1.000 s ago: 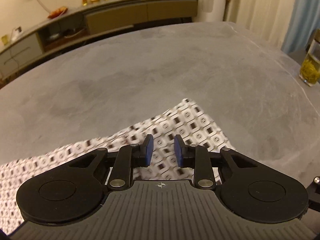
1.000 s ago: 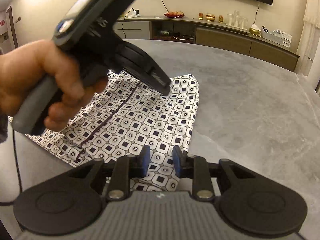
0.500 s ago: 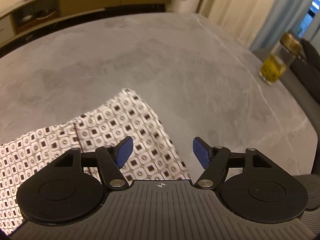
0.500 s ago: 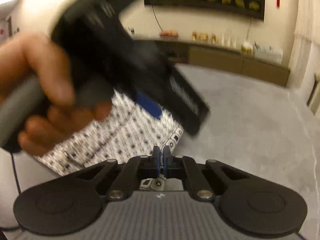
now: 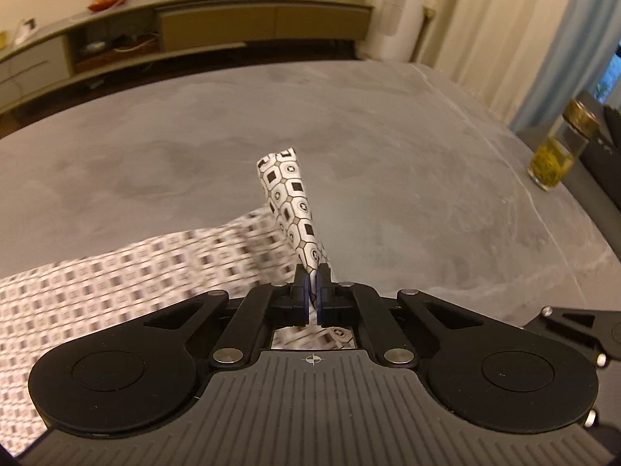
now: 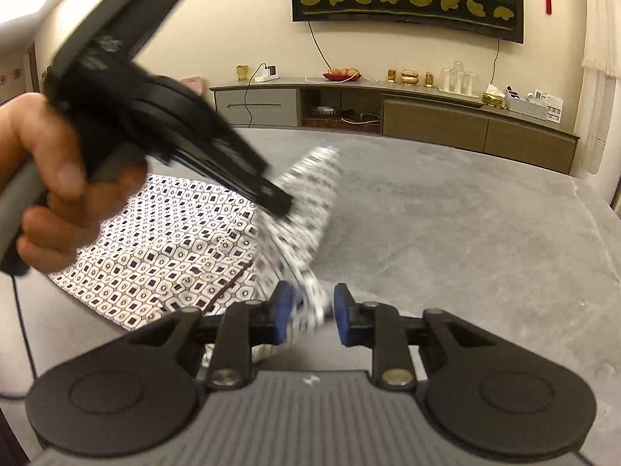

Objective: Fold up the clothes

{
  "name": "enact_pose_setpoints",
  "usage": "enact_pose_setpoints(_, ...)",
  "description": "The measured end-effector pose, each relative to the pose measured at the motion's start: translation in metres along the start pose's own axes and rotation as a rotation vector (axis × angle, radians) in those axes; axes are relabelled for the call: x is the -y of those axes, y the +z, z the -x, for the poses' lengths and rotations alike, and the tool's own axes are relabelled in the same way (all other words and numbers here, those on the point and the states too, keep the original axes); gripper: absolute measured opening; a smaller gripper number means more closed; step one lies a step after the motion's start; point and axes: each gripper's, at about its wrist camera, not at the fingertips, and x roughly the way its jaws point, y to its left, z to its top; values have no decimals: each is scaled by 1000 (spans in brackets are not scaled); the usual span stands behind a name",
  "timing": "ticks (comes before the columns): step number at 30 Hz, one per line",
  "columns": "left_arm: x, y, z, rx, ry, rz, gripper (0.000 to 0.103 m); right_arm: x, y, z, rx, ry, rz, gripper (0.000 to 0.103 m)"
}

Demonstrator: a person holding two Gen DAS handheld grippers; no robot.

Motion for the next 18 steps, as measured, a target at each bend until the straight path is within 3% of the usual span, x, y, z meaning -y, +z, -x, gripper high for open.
enact_pose_setpoints(11, -73, -12, 65, 86, -19, 121, 0, -5, -4, 4, -30, -22, 17, 24)
enact_pose_setpoints(18, -115, -34, 59, 36, 53, 186, 0, -5, -5, 1, -51, -27, 46, 24)
